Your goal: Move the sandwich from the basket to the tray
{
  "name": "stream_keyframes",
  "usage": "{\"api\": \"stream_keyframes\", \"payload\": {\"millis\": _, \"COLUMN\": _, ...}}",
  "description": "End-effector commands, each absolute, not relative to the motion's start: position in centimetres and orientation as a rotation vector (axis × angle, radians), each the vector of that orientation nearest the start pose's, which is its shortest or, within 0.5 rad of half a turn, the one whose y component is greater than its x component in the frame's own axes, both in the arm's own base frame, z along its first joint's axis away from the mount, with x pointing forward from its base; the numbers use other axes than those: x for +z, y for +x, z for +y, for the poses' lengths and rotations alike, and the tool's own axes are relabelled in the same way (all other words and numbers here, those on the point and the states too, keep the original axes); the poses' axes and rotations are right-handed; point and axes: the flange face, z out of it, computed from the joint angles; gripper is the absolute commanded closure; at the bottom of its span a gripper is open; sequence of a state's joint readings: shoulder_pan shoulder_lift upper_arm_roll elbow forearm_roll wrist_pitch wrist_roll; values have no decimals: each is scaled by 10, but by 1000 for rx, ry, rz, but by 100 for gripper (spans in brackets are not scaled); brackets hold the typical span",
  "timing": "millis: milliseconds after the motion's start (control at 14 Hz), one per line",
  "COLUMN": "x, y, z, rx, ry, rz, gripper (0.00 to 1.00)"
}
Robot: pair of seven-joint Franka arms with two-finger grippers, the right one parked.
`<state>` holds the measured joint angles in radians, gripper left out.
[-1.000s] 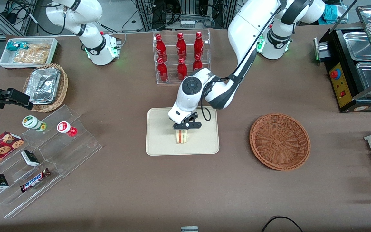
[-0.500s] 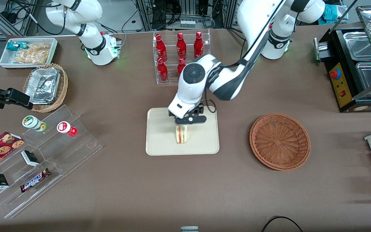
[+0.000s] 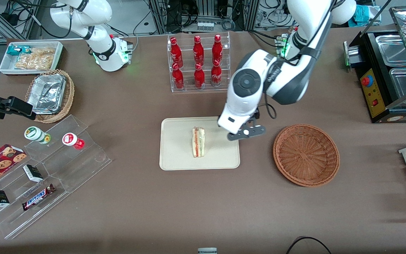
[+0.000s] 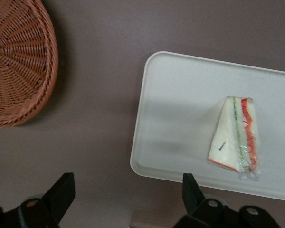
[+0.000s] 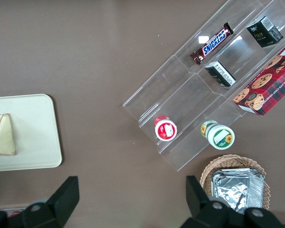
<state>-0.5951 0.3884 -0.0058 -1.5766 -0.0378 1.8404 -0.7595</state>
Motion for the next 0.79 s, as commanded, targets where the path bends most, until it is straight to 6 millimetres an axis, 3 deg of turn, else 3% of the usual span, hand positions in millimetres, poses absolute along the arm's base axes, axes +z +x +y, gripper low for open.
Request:
{"api": "stream_keyframes", "payload": {"millis": 0, "x": 422, "y": 536, "z": -309, "rx": 216, "ry": -3085, "rz": -186, "gripper": 0}}
{"api": "stream_keyframes", "payload": {"millis": 357, "x": 462, "y": 536, "z": -205, "rx": 301, "ry": -3093, "rz": -58, "gripper": 0}}
{"api": "stream_keyframes", "payload": {"millis": 714, "x": 525, "y": 522, "z": -118, "rx": 333, "ry": -3120, "rz": 2, "gripper": 0}}
